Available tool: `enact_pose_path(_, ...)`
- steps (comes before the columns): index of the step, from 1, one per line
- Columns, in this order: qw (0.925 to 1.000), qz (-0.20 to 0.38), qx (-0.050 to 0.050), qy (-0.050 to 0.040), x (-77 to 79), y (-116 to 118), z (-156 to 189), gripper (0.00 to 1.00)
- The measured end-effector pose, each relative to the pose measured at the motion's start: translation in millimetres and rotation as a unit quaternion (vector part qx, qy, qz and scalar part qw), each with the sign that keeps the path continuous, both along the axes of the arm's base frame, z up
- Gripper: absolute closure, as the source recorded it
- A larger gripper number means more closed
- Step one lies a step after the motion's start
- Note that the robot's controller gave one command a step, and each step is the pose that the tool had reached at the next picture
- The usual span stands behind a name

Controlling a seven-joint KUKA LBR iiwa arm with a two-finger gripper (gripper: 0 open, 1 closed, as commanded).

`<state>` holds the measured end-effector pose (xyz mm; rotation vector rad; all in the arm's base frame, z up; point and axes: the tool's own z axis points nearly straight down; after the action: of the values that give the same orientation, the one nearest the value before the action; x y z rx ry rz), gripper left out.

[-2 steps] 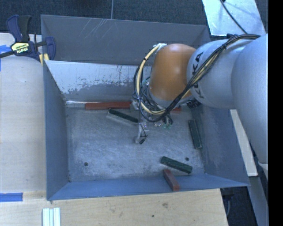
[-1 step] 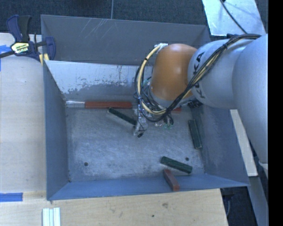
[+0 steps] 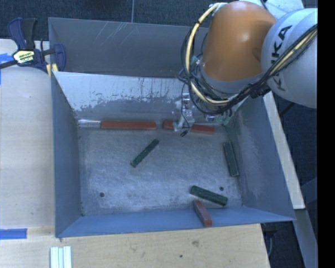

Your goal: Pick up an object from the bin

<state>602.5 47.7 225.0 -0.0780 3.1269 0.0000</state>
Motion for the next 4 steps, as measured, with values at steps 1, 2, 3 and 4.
enact_pose_path(1,1.0000,0.000,0.000,0.0049,-1.8,-0.2,-5.5,0.00)
enact_pose_path(2,0.9899,0.142,-0.001,0.0080,9.3,21.4,-122.2,0.00)
enact_pose_path(3,0.9260,0.378,-0.002,0.0045,15.8,50.8,-155.6,0.00)
enact_pose_path(4,0.9268,0.375,-0.002,0.0032,16.9,50.5,-153.6,1.00)
